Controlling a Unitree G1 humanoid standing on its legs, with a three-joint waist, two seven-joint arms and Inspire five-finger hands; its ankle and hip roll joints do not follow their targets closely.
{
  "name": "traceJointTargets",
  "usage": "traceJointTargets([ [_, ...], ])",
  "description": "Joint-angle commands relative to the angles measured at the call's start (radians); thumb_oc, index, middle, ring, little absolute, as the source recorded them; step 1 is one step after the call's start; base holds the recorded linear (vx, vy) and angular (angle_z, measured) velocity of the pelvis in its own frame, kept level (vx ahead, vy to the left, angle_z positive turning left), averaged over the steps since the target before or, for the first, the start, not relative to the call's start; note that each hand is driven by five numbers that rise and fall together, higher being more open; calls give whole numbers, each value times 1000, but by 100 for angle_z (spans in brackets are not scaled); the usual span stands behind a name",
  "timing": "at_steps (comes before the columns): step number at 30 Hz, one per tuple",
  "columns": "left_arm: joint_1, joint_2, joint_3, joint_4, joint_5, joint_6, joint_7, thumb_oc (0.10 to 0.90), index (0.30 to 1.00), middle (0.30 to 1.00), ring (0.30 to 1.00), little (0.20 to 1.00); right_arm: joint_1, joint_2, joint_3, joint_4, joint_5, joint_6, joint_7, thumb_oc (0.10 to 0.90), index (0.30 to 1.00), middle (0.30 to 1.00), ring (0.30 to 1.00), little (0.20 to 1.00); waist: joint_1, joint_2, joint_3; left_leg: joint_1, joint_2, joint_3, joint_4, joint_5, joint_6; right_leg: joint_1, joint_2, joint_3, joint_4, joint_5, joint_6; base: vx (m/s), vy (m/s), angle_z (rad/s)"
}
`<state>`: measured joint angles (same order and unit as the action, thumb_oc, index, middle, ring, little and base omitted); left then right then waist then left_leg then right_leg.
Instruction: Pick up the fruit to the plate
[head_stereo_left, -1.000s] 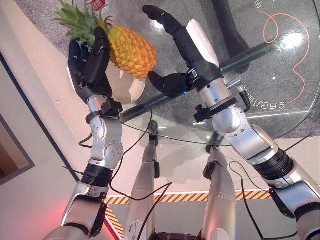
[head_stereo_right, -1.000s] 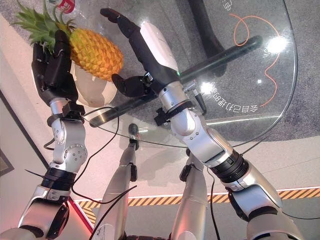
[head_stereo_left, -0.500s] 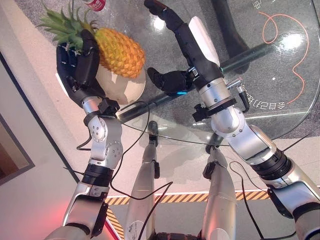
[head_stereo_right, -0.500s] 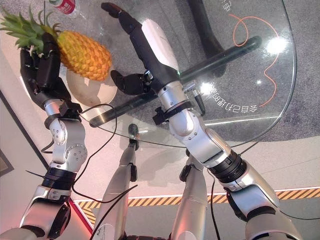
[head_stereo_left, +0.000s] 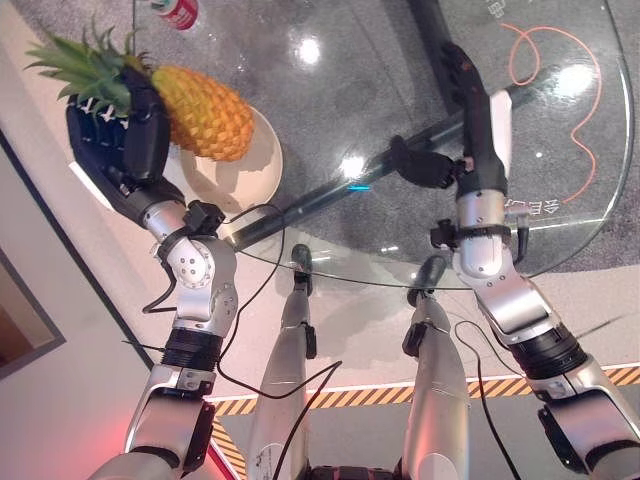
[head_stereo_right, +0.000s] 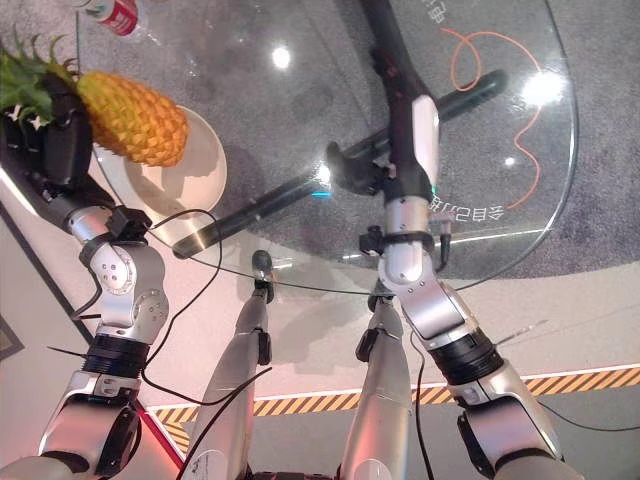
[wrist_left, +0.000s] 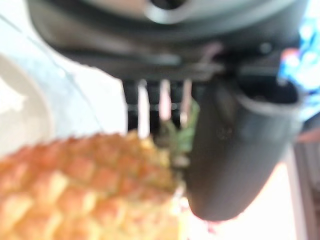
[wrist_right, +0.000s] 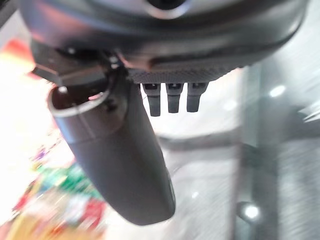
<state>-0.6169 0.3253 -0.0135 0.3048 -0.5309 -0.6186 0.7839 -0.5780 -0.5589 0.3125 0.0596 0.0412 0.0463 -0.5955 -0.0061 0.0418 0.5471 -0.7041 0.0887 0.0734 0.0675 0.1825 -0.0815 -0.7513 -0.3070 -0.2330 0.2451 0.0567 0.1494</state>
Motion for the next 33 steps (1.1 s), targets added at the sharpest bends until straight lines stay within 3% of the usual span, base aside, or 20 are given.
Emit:
traceJointTargets([
  [1, -76, 107, 69, -56, 122, -173, 24, 100, 300, 300, 300, 200, -25, -37, -74, -22, 12, -152, -109, 800, 900, 900, 900, 900, 9, -28, -27, 40, 85, 8, 37, -44, -63, 40, -25, 56, -44, 66, 71, 2, 12, -8],
  [8, -90, 146, 81, 20, 126, -206, 32, 100, 300, 300, 300, 200, 16, -62, -158, 194, 120, -206, -230, 800, 900, 900, 900, 900, 6, -37, -27, 33, 92, 6, 43, -49, -65, 36, -19, 50, -40, 65, 70, 3, -10, -5],
  [14, -121, 184, 82, 111, 116, -236, 36, 100, 300, 300, 300, 200, 2, -76, -211, 421, 272, -292, -290, 800, 900, 900, 900, 900, 8, -44, -27, 32, 97, 3, 48, -55, -70, 39, -10, 44, -41, 64, 70, -2, -5, 0],
  [19, -162, 223, 60, 183, 152, -248, 108, 100, 300, 300, 300, 200, -26, -78, -232, 636, 432, -322, -349, 800, 900, 900, 900, 900, 14, -47, -27, 22, 102, -1, 57, -57, -72, 39, -6, 38, -39, 62, 66, -1, -9, -3],
  [26, -234, 275, 28, 283, 185, -225, 202, 100, 300, 300, 300, 200, -68, -89, -283, 916, 675, -363, -272, 800, 900, 900, 900, 900, 23, -45, -27, 9, 106, -12, 75, -63, -73, 37, -4, 30, -28, 54, 62, -1, -10, 0],
  [33, -275, 307, 11, 370, 167, -218, 222, 100, 300, 300, 300, 200, -88, -95, -290, 1062, 781, -335, -198, 800, 900, 900, 900, 900, 26, -46, -27, -4, 103, -18, 83, -60, -69, 31, 1, 28, -26, 56, 56, 0, 0, 0],
])
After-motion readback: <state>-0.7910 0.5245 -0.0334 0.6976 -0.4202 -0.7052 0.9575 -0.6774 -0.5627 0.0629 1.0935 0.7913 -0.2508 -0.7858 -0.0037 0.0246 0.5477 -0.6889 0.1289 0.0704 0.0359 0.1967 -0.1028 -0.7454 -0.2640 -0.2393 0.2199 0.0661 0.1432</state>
